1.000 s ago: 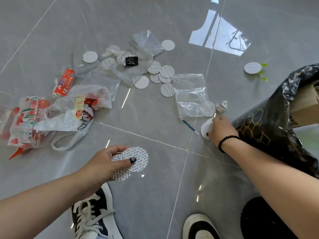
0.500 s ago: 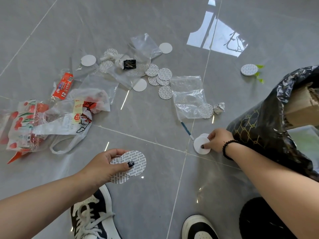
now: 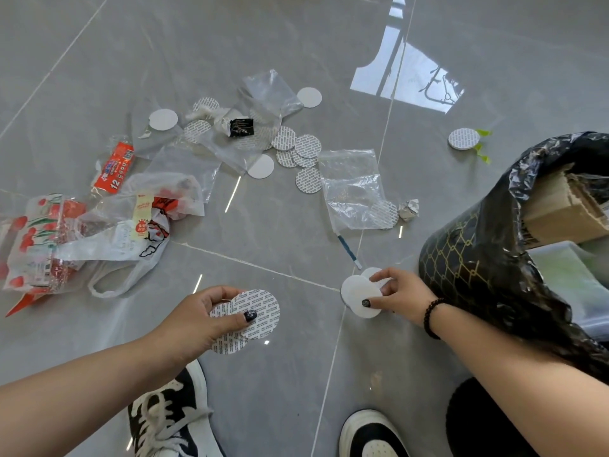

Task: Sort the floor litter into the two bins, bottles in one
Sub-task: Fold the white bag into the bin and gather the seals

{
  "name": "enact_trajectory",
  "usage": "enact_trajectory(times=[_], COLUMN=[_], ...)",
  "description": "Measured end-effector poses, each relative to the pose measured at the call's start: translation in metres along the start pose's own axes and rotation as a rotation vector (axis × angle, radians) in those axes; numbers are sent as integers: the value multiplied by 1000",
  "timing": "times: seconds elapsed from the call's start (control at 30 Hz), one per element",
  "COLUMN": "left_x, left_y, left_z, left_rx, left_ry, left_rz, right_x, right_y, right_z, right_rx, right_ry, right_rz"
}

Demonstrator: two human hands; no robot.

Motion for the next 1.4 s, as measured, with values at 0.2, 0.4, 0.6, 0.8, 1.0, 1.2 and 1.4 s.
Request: enact_trajectory(times=[0.2, 0.4, 0.6, 0.8, 1.0, 1.2, 1.4], left_x=[5, 8, 6, 3, -4, -7, 2], left_y=[6, 12, 8, 1, 5, 11, 1], left_z=[-1, 1, 5, 6, 6, 6, 17], left_rx=[14, 34, 24, 11, 30, 48, 22], left_ry=[19, 13, 17, 18, 81, 118, 104], left_rz=[-14, -32, -52, -57, -129, -127, -110], right_x=[15, 21, 26, 24, -8, 10, 17], right_y=[16, 6, -5, 5, -10, -21, -34], right_z=[7, 0, 0, 10, -4, -9, -3], right_rx=[-20, 52, 17, -94, -142, -147, -254], right_ry=[199, 253, 261, 255, 315, 295, 283], right_rz=[96, 162, 374, 432, 488, 541, 654])
Point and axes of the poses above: each hand's wrist, its own z-axis away from the middle knuckle, its own x-axis out of the palm, y = z × x, the point moved 10 cm from there along -z, towards the middle knuckle, and after that the axes turned 13 degrees about -z, right-handed, at the moved point
